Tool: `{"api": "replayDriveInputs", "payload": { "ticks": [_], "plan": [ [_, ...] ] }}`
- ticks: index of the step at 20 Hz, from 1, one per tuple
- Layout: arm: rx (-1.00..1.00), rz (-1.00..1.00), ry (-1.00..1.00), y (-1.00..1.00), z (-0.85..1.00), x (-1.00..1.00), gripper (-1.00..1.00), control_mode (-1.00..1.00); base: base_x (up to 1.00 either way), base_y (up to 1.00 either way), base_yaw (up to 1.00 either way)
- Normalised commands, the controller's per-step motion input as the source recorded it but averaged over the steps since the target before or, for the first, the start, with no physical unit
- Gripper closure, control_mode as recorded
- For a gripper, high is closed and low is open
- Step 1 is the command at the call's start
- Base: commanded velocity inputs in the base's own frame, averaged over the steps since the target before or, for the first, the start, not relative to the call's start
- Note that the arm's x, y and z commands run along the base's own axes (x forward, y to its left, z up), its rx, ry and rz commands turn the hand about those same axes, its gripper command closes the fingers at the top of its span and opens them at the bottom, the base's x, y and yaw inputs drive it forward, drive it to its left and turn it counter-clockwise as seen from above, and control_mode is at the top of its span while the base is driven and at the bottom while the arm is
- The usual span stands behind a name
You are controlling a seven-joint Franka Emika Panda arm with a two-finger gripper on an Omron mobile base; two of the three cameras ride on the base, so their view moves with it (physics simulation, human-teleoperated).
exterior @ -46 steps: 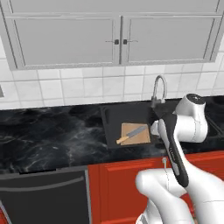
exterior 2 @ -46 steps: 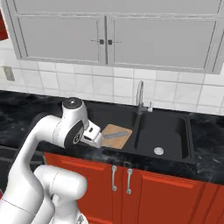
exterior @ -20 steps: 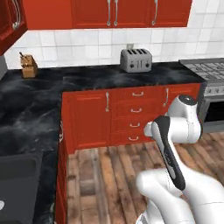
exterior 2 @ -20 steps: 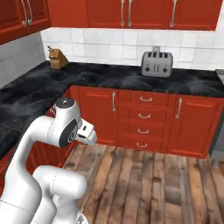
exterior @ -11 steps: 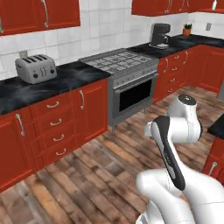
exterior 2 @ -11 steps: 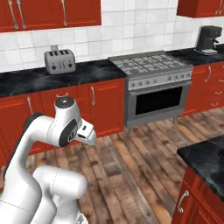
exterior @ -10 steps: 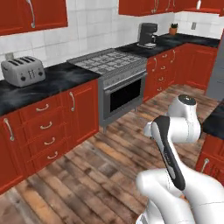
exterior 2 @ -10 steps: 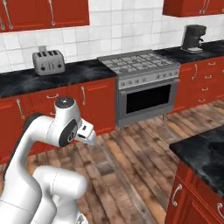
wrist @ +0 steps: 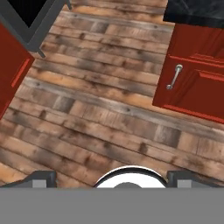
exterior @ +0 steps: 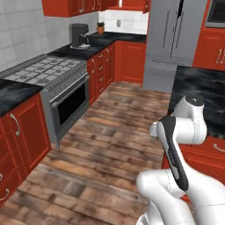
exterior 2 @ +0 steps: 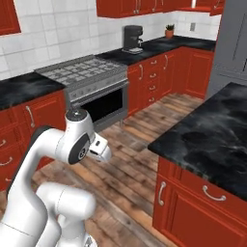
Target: Move the cutting board and knife to the sink. Then move spray from the cabinet to the counter.
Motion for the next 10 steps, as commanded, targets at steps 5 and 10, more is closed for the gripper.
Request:
{"api": "replayDriveInputs", "payload": {
  "ticks": [5, 10],
  "plan": [
    [0.0, 0.0, 0.0, 0.0, 0.0, 0.0, -1.0, 1.0, 0.78, 0.31, -0.06],
    [0.0, 0.0, 0.0, 0.0, 0.0, 0.0, -1.0, 1.0, 0.8, 0.3, -0.07]
  ]
}}
